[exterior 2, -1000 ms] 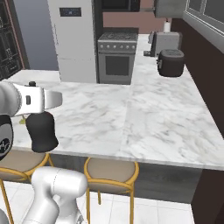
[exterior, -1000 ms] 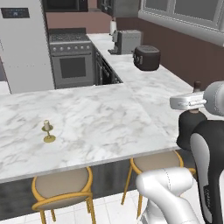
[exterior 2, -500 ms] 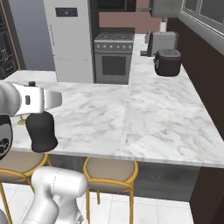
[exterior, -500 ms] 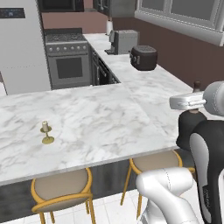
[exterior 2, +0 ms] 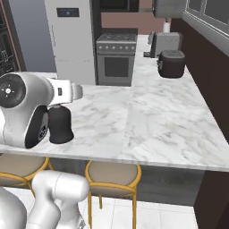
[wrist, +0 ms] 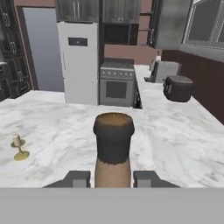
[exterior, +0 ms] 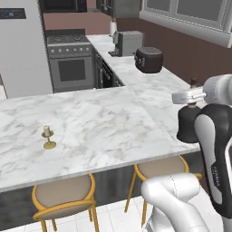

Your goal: Get the candle and the liquor from the cabinet and move them to the dining counter.

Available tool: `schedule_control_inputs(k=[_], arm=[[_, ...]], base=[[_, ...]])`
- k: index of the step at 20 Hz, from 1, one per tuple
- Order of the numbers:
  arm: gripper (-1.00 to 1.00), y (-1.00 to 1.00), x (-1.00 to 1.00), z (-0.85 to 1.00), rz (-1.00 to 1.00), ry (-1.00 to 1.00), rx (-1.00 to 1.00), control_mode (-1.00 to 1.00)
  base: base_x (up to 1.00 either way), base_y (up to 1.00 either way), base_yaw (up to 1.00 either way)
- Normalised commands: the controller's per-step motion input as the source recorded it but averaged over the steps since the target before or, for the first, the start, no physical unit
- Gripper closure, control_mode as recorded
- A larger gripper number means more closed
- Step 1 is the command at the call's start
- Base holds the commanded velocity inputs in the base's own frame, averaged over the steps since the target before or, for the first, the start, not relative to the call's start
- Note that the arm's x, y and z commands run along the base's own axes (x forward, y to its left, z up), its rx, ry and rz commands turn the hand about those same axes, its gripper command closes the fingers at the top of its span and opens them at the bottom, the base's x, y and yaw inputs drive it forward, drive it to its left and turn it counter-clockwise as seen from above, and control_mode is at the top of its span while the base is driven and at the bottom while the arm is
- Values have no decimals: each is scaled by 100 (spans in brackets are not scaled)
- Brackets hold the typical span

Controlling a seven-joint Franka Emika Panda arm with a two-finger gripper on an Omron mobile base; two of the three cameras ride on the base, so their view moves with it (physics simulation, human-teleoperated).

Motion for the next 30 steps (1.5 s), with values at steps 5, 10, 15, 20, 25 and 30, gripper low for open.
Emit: schedule_control_inputs(k=[5,10,15,20,25,30], arm=[[100,-13,91,-40,27,0,0,-100],[100,-8,88,-42,25,0,0,-100],[100,-16,79,-44,25,0,3,-100],[100,-15,69,-42,19,0,6,-100],[100,-7,34,-25,9,2,7,-100],[100,0,27,-24,3,1,0,-100]], base=[[0,0,0],[0,0,0],[0,0,0],[0,0,0],[0,0,0],[0,0,0]])
